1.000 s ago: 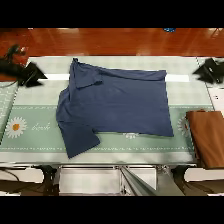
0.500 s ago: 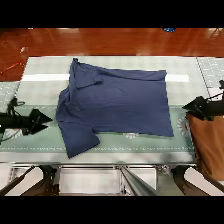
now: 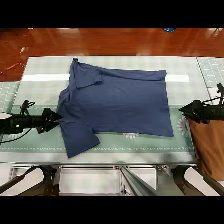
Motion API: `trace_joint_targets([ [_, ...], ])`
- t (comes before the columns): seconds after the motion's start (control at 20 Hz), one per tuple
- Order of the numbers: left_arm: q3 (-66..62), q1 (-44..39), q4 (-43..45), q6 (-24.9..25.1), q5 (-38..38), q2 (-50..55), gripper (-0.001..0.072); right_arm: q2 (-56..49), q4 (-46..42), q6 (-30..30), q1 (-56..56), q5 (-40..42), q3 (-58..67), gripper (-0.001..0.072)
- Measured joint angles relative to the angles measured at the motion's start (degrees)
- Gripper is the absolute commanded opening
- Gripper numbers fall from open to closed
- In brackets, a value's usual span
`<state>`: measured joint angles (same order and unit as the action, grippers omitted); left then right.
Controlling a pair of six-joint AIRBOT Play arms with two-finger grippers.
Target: Fold the shirts.
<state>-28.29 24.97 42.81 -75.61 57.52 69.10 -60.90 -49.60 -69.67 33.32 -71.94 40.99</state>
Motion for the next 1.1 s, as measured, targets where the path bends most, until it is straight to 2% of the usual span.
trace_joint_targets([
  [0.05,-0.44,-0.85,-0.22,0.09,-1.07,1.16,0.0136,0.02,0.13,0.0,0.0,0.04,-0.07,0.0406],
  [0.1,-0.92,-1.64,0.28,0.5,-1.95,2.32,0.0022,0.04,0.15,0.0,0.0,0.0,-0.11,0.0406],
  [0.3,-3.96,-3.61,0.87,2.84,-0.42,4.48,0.0022,0.09,-2.62,-0.9,0.13,-0.02,-0.17,0.0406],
  [0.5,-6.84,-4.17,1.01,3.69,2.01,4.96,0.0022,0.07,-11.76,-6.91,0.17,-1.66,-2.34,0.0406],
  [0.65,-7.65,-4.33,0.61,3.87,3.58,5.05,0.0022,-0.61,-14.56,-8.44,0.17,-3.45,-6.01,0.0406],
  [1.1,-8.09,-4.76,0.24,4.07,4.59,5.07,0.0022,-9.55,-6.99,-4.98,0.02,-1.9,-9.7,0.0405],
])
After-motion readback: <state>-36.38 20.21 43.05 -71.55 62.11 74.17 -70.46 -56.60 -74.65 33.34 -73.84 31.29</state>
